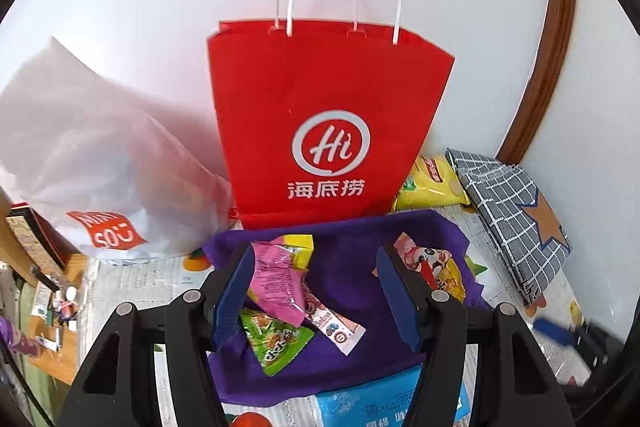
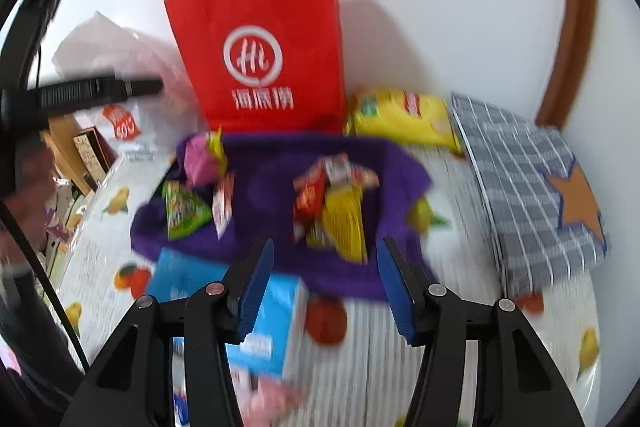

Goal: Organize snacks
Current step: 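Grasp the pink wrapped candy from the pile with the right tool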

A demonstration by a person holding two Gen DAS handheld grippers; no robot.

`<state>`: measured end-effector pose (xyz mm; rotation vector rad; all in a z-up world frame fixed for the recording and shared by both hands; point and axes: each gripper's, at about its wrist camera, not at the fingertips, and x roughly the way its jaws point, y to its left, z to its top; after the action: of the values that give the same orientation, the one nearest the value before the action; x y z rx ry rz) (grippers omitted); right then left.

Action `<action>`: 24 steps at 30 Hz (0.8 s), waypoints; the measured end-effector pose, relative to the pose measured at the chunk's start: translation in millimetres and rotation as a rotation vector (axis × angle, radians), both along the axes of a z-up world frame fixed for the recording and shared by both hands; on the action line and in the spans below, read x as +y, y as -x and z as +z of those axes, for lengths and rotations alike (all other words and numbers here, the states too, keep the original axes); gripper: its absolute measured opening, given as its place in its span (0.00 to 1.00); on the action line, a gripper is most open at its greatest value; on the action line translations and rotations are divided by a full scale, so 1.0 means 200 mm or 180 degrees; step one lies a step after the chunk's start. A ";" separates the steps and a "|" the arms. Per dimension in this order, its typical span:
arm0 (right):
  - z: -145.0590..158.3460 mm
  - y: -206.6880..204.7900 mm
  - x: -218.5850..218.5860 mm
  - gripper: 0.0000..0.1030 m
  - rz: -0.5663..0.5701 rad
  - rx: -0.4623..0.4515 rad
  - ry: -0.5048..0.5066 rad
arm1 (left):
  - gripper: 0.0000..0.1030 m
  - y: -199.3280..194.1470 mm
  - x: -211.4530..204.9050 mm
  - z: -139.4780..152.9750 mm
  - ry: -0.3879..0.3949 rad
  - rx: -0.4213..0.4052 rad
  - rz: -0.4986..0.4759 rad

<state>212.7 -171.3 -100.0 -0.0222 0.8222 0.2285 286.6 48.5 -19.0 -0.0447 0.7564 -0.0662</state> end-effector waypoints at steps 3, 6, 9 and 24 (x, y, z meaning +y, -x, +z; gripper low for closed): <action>-0.07 0.11 -0.03 0.49 -0.0040 0.0103 -0.0067 | 0.59 0.06 -0.01 0.03 -0.0004 -0.0061 0.0052; -0.15 0.20 -0.03 0.49 -0.0032 0.0233 -0.0131 | 0.59 0.12 -0.04 0.01 0.0040 -0.0019 0.0031; -0.24 0.26 -0.01 0.47 -0.0012 0.0312 -0.0101 | 0.59 0.19 -0.06 -0.04 -0.0051 0.0112 -0.0050; -0.53 0.36 0.18 0.45 0.0083 0.0416 0.0468 | 0.59 0.63 0.10 -0.25 -0.0163 0.0385 0.0138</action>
<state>140.0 -134.3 -206.4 -0.1575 0.9682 0.1952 160.7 69.0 -68.7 -0.0164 0.8775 -0.0029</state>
